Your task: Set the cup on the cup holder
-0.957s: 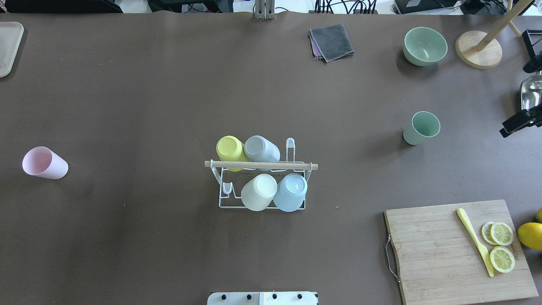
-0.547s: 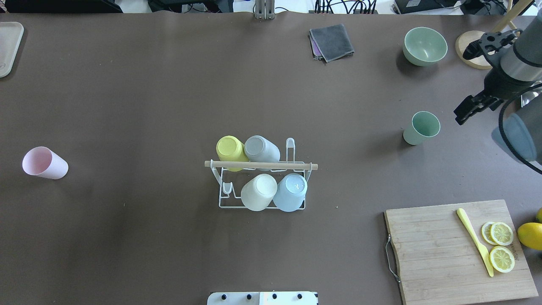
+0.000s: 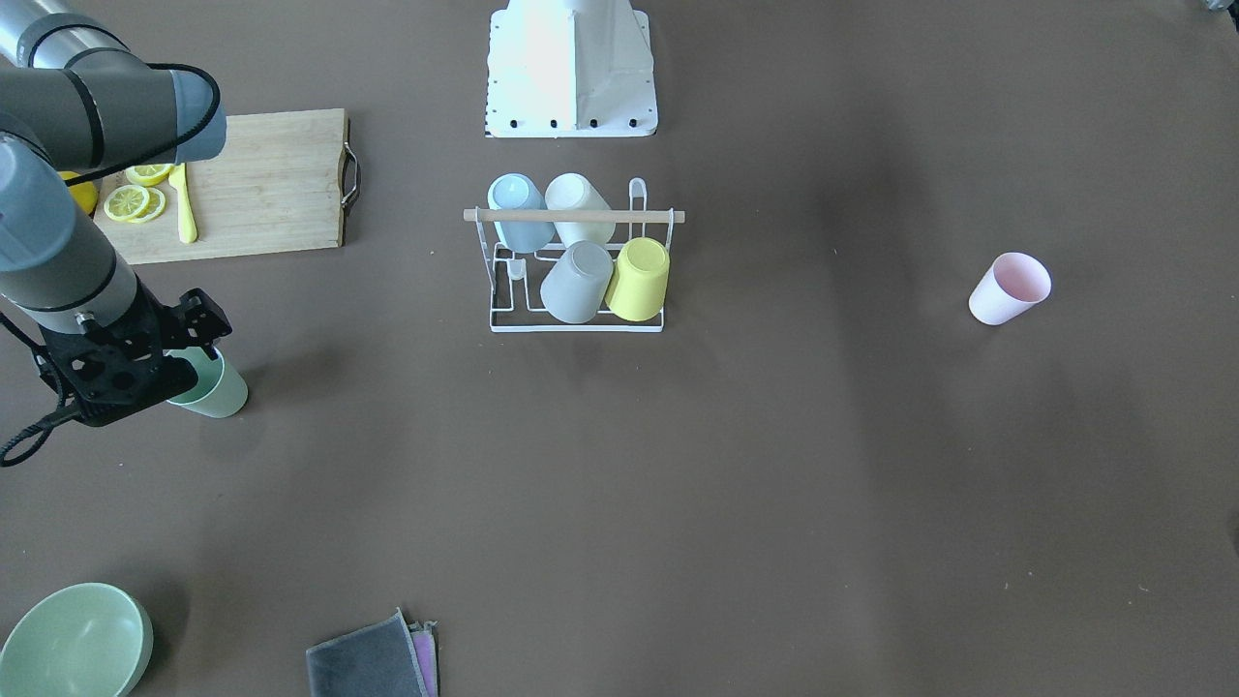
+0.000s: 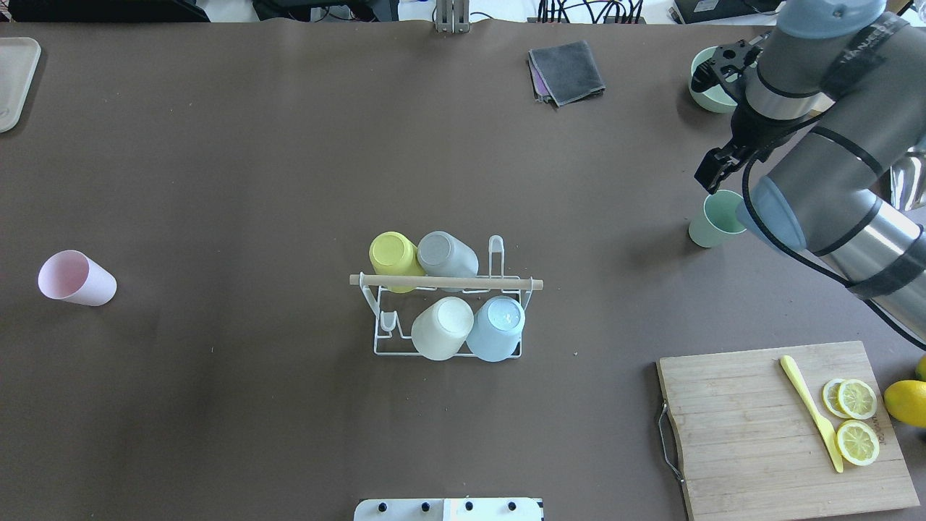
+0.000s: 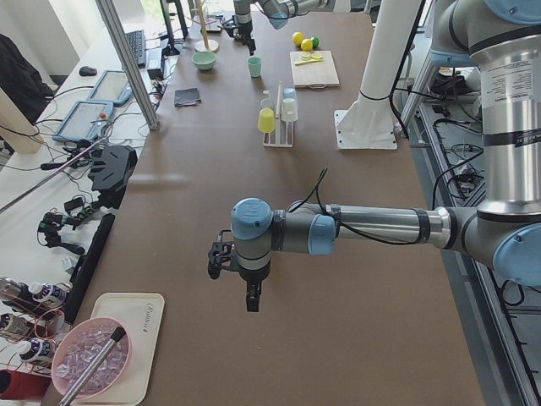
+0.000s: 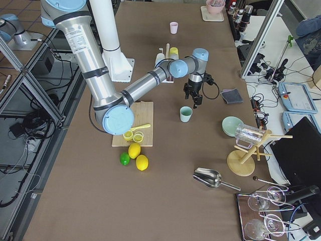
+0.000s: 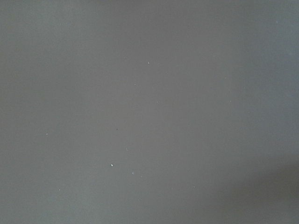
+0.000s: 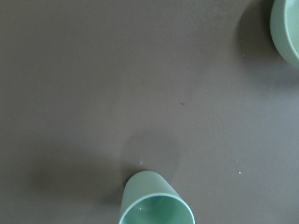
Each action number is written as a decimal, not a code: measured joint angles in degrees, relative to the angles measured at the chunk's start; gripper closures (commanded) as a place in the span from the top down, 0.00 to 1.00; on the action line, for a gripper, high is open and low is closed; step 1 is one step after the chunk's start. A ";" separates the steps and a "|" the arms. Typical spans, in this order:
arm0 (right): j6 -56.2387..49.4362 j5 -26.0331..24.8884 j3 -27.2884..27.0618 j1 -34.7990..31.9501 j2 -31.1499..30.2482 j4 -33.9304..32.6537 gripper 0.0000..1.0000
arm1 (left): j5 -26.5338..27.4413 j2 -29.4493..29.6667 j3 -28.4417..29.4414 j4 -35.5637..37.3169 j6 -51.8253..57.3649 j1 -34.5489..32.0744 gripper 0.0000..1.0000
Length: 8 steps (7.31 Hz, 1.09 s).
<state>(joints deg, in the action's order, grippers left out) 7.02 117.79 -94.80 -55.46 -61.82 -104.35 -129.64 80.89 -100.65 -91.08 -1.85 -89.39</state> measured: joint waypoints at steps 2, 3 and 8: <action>-6.66 -0.98 10.72 0.86 7.62 0.00 1.00 | 0.00 -0.02 -0.05 0.00 0.02 0.00 0.98; -9.60 -1.08 15.60 1.60 10.16 -0.08 1.00 | 0.00 0.27 -0.05 -0.01 0.04 0.05 0.98; -27.14 -10.83 24.57 6.90 18.25 -17.12 1.00 | 0.06 6.22 1.12 0.86 0.03 4.50 0.98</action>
<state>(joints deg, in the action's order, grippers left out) -20.12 106.96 -70.23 -48.55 -43.57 -121.47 -129.58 87.12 -99.54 -90.22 -1.82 -84.88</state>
